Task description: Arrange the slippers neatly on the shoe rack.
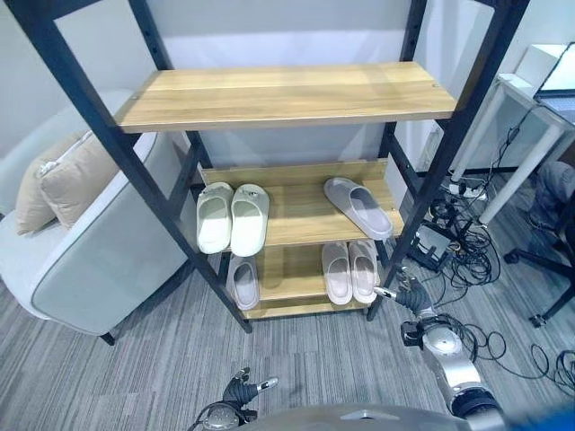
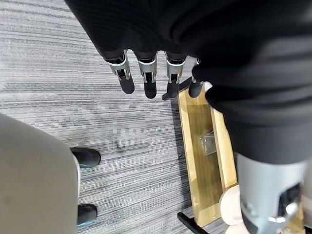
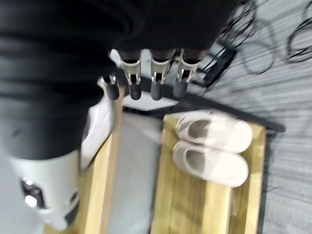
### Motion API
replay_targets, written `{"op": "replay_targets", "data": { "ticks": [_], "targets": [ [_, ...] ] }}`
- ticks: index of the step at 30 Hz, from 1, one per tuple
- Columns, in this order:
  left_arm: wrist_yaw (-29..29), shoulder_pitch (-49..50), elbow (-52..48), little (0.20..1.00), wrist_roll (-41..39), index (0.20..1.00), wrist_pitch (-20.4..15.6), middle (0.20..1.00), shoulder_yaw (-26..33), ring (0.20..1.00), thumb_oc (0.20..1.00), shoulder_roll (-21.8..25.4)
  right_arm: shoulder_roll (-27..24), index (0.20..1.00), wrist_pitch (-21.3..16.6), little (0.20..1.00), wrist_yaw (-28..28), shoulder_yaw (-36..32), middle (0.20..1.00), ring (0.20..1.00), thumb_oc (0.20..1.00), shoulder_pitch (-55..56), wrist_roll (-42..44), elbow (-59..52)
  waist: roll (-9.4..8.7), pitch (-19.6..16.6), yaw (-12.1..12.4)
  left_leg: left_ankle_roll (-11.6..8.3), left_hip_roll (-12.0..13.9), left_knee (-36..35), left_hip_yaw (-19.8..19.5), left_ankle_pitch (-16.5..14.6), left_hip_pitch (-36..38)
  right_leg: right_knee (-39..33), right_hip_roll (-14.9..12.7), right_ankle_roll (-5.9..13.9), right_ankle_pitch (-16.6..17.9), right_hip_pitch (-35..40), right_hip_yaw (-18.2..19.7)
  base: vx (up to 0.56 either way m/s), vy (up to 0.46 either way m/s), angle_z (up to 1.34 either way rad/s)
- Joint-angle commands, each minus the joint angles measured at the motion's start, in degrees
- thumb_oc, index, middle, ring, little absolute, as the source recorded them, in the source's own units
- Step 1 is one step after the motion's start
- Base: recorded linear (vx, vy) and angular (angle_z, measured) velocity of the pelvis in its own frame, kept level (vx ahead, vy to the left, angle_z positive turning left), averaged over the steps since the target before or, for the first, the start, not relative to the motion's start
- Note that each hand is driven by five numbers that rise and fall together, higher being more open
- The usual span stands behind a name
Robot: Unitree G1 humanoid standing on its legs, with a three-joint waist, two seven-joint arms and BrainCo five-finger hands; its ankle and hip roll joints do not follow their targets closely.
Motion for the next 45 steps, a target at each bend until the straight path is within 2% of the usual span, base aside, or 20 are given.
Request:
{"op": "replay_targets", "data": {
  "ticks": [1,7,12,19,20,26,33,36,37,39,45],
  "targets": [
    [1.1,4.9,8.6,1.0,3.2,1.0,1.2,1.0,-4.2,1.0,1.0,-1.0,3.2,1.0,-2.0,1.0,2.2,0.6,1.0,1.0,1.0,-3.7,-0.8,-4.6,-2.83,-2.8,1.7,0.83,1.2,3.6,-1.7,-4.2,-0.3,1.5,-3.1,2.85,0.3,1.0,1.9,0.0,0.0,0.0],
    [0.9,5.1,9.7,1.0,3.7,1.0,1.7,1.0,-4.8,1.0,1.0,-1.0,5.3,1.0,-0.4,1.0,2.5,4.5,1.0,1.0,1.0,-11.1,-2.3,-6.0,-3.58,-3.3,3.2,0.84,1.4,2.7,-2.6,-3.8,0.1,0.6,-3.1,2.91,0.4,1.5,1.0,0.02,0.022,0.08],
    [0.7,5.0,10.1,1.0,4.4,1.0,1.9,1.0,-6.1,1.0,1.0,-1.7,5.5,1.0,-1.7,1.0,-0.1,4.7,1.0,1.0,1.0,-17.2,-3.4,-4.7,-3.95,-3.4,4.2,0.79,1.5,2.3,-3.1,-3.5,0.0,0.4,-3.0,3.02,0.4,1.6,0.6,0.01,0.019,0.09],
    [0.4,2.8,10.7,1.0,4.8,1.0,1.5,1.0,-8.2,1.0,1.0,-2.4,1.9,1.0,-5.0,1.0,-12.3,1.0,1.0,1.0,1.0,-32.9,-6.8,4.3,-4.52,-1.4,5.9,0.74,1.7,2.9,-3.8,-2.7,-3.6,0.3,-3.0,3.43,1.2,-1.4,-0.2,-0.06,0.015,0.07],
    [0.1,1.8,10.5,1.0,4.4,1.0,1.1,1.0,-8.2,1.0,1.0,-2.4,-0.5,1.0,-5.9,1.0,-15.6,-0.6,1.0,1.0,1.0,-36.9,-7.2,7.8,-4.5,-0.3,6.4,0.8,1.3,3.7,-4.1,-2.5,-5.5,0.3,-3.1,3.65,1.5,-2.6,-0.6,-0.15,0.005,0.14],
    [-0.6,-0.1,10.2,1.0,2.3,1.0,0.1,1.0,-7.6,1.0,1.0,-2.5,-6.0,1.0,-6.6,1.0,-19.6,-2.0,1.0,1.0,1.0,-45.7,-7.2,15.4,-4.42,2.4,6.5,0.9,0.3,6.3,-4.7,-2.3,-10.2,0.5,-3.4,4.04,2.2,-5.9,-1.1,-0.11,0.013,0.08],
    [-1.3,-2.2,9.9,1.0,0.2,1.0,-0.7,1.0,-6.9,1.0,1.0,-2.9,-8.3,1.0,-5.9,1.0,-23.7,1.4,1.0,1.0,1.0,-53.9,-9.8,23.5,-4.13,5.0,6.1,0.93,-0.3,7.7,-4.5,-1.9,-13.4,1.6,-3.8,4.27,2.4,-8.9,-0.7,-0.07,0.019,-0.01],
    [-1.8,-4.2,8.9,1.0,-2.1,1.0,-1.0,1.0,-6.3,1.0,1.0,-3.8,-8.1,1.0,-1.6,1.0,-28.4,6.8,1.0,1.0,1.0,-62.5,-13.7,34.5,-3.92,6.7,5.7,1.04,-0.5,8.2,-3.9,-1.7,-15.1,2.3,-3.9,4.35,2.6,-10.8,-0.2,-0.08,0.039,-0.05],
    [-1.8,-4.3,8.9,1.0,-2.1,1.0,-1.0,1.0,-6.2,1.0,1.0,-3.8,-8.0,1.0,-1.7,1.0,-28.5,6.8,1.0,1.0,1.0,-62.6,-13.7,34.5,-3.9,6.8,5.6,1.04,-0.5,8.2,-3.9,-1.7,-15.1,2.4,-3.9,4.35,2.6,-10.8,-0.2,-0.04,0.032,-0.11],
    [-1.7,-5.0,7.9,1.0,-3.6,1.0,-1.5,1.0,-5.9,1.0,1.0,-4.1,-7.7,1.0,0.7,1.0,-30.8,9.3,1.0,1.0,1.0,-66.5,-15.1,39.8,-3.81,7.7,5.4,1.08,-0.6,8.3,-3.5,-1.6,-15.7,2.7,-3.9,4.39,2.5,-11.5,0.2,-0.04,0.033,-0.04],
    [-1.6,-5.8,6.6,1.0,-5.7,1.0,-2.0,1.0,-5.0,1.0,1.0,-4.3,-8.0,1.0,2.1,1.0,-33.8,12.0,1.0,1.0,1.0,-70.0,-15.8,46.9,-3.77,8.5,5.1,1.13,-0.6,8.0,-3.2,-1.3,-15.8,2.7,-3.8,4.46,2.3,-11.8,0.6,0.0,0.026,-0.03]
  ]
}}
